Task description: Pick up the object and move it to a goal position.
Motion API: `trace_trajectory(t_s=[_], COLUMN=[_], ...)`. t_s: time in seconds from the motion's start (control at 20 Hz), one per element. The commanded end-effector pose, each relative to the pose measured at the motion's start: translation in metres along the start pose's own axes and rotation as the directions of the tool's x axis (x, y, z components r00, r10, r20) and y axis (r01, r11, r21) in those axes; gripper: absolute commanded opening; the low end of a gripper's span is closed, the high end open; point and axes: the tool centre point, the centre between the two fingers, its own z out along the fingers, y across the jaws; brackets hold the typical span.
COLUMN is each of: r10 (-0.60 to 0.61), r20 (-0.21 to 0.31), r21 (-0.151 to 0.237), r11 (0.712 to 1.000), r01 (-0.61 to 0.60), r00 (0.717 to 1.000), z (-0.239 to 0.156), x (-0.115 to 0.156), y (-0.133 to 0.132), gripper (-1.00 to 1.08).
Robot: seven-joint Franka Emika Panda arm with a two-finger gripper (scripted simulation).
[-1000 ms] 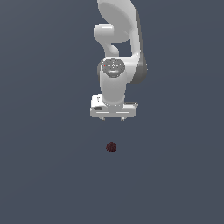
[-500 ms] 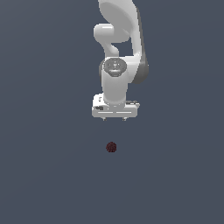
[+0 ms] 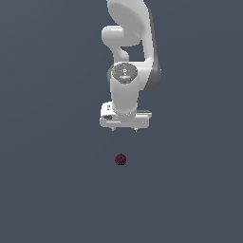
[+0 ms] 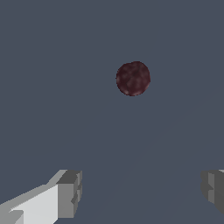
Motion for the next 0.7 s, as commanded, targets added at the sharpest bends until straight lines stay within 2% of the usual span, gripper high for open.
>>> trace_trajectory(t_s=[0.0, 0.35, 0.65], r10=[0.023, 0.139, 0.289], r20=[0.000, -0.002, -0.004], r21=[0.001, 0.004, 0.008], r11=[1.000, 0.990, 0.957], r01=[-0.023, -0.139, -0.289], r00=[1.000, 0.990, 0.957], z=[0.001, 0.006, 0.013], x=[0.002, 0.011, 0.022], y=[0.000, 0.002, 0.004], gripper=[1.00, 1.00, 1.00])
